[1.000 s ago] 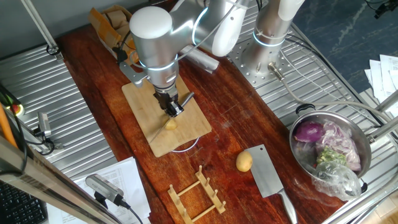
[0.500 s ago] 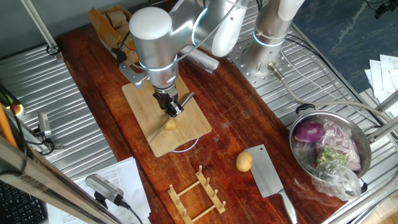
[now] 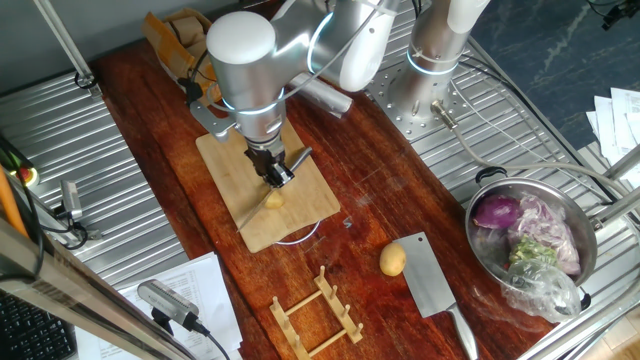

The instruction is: Chop the potatoes

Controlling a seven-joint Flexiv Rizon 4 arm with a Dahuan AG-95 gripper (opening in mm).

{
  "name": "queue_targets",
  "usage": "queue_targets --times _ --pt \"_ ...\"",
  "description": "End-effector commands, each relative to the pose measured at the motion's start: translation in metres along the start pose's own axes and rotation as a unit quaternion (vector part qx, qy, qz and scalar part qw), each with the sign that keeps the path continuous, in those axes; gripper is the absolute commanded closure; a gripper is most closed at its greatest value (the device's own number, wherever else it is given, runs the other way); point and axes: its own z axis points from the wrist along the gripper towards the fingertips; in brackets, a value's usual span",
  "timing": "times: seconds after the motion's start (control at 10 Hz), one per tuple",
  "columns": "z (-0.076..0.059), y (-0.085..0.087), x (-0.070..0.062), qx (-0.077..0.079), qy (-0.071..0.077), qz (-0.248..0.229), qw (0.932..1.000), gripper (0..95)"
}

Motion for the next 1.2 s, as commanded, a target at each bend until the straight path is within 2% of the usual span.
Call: queue_targets --times 0.1,0.8,1.2 --pt "0.011 -0.001 -0.002 0.001 -0.001 -0.001 1.0 95.0" --pt "0.016 -0.003 -0.004 0.005 -0.001 -0.008 1.0 95.0" --pt "0.024 -0.006 -0.008 0.007 -0.003 -0.01 0.9999 95.0"
